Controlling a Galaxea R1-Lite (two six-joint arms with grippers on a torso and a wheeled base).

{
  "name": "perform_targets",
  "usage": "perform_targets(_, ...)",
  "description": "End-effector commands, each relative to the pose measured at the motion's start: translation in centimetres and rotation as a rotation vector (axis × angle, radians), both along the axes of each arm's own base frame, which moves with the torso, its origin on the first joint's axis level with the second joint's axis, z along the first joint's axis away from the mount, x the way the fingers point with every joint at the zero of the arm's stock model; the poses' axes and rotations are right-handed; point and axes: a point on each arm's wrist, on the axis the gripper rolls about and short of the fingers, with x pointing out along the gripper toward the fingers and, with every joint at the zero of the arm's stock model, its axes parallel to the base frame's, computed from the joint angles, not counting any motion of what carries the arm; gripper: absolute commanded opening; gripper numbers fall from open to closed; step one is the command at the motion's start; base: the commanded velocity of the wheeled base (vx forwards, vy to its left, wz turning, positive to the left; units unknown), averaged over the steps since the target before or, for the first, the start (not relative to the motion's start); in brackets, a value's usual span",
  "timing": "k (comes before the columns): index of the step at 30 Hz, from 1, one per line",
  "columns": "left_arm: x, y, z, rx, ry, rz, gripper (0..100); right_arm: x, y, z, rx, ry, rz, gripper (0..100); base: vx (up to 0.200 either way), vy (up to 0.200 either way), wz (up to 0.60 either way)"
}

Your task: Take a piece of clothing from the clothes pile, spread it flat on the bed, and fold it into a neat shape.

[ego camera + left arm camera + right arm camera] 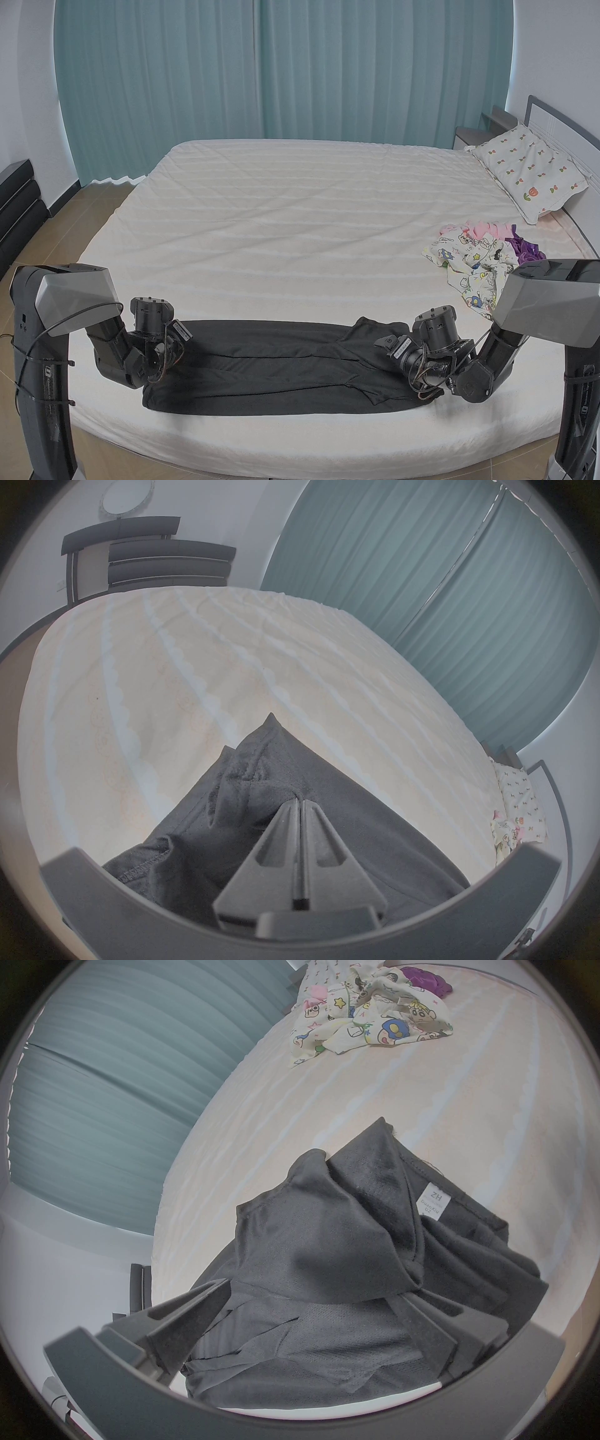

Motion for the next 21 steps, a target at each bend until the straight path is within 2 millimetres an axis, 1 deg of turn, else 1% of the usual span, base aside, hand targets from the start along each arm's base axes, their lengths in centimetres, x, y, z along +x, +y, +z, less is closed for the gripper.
perform_targets(1,0.03,0.18,0.19,0.0,-0.016,0.009,0,0.49,0.46,-0.48,-0.005,0.01,0.004,100,0.0,0.0,0.0)
perform_targets(6,0.05,0.27,0.26,0.006,-0.021,0.025,0,0.94,0.67,-0.54,-0.044,0.036,-0.021,100,0.0,0.0,0.0)
perform_targets(7,0.06,0.27,0.32,0.006,-0.022,0.025,0,0.93,0.71,-0.59,-0.049,0.037,-0.024,0,0.0,0.0,0.0)
perform_targets(17,0.02,0.22,0.35,0.005,-0.022,0.024,0,0.76,0.9,-0.35,-0.101,0.038,-0.056,0,0.0,0.0,0.0)
perform_targets(21,0.06,0.27,0.37,0.005,-0.024,0.026,0,0.95,0.62,0.21,-0.098,0.022,-0.064,0,0.0,0.0,0.0)
